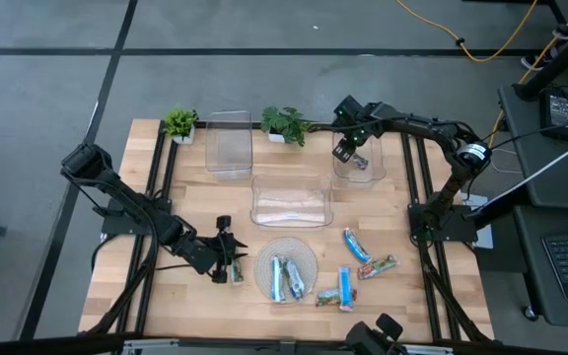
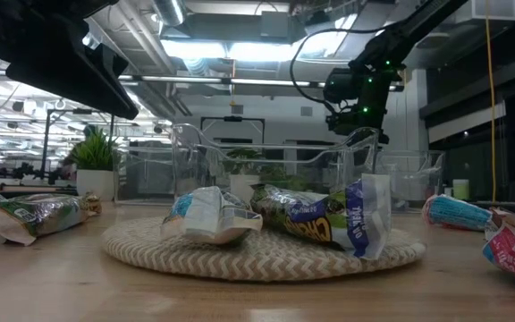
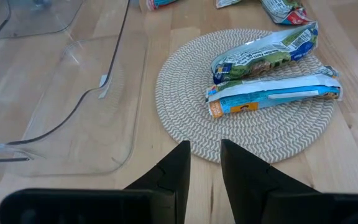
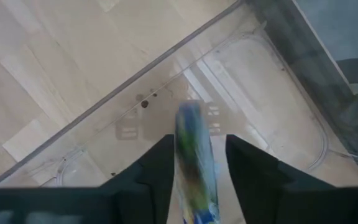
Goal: Pick and place Granola Bars by type
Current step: Put the blue granola bar into the top right transparent bin, then put the orange granola bar into the top left transparent bin
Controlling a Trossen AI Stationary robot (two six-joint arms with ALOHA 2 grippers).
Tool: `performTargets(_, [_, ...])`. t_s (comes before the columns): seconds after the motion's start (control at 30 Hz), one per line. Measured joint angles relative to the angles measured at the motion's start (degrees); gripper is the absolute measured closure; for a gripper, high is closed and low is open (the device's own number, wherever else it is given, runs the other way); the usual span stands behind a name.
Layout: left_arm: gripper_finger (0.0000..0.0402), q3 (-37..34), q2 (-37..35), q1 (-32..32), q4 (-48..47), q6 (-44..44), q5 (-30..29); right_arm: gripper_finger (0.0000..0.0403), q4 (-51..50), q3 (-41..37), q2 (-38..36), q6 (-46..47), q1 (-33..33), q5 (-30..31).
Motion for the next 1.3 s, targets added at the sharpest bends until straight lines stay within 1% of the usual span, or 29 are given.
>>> performTargets(0.07, [0.0318,0.00,0.00,-0.01,0.00,0.00,0.00,0.0240,-0.02,0.00,-0.04,-0.21,0.00,0.15])
performTargets(0.23, [0.0318,0.00,0.00,0.00,0.00,0.00,-0.02,0.0224,-0.04,0.00,-1.95,-0.47,0.00,3.45])
performTargets(0.47, [0.0318,0.00,0.00,-0.01,-0.02,0.64,0.00,0.0229,-0.33,0.00,-6.60,-1.68,0.78,3.38])
performTargets(0.67, [0.0318,0.00,0.00,-0.35,-0.03,0.61,0.02,0.0233,-0.35,0.00,-11.91,-2.80,4.25,1.26])
performTargets(0.8, [0.0318,0.00,0.00,-1.13,-0.04,0.50,-0.01,0.0234,-0.07,0.00,-15.67,-3.04,8.80,-0.08])
performTargets(0.93, [0.0318,0.00,0.00,-2.11,-0.04,0.02,0.00,0.0234,1.41,0.02,-19.18,-3.23,14.95,-1.29])
performTargets(1.07, [0.0318,0.00,0.00,-3.02,-0.04,-0.20,0.04,0.0234,5.53,0.02,-22.20,-3.22,22.35,-4.48])
performTargets(1.17, [0.0318,0.00,0.00,-3.84,-0.10,-0.17,0.18,0.0234,8.94,0.02,-23.72,-3.39,28.65,-4.59])
performTargets(1.3, [0.0318,0.05,-0.22,-4.50,-1.58,-1.58,4.22,0.0234,12.38,0.02,-24.06,-5.36,36.05,-4.62])
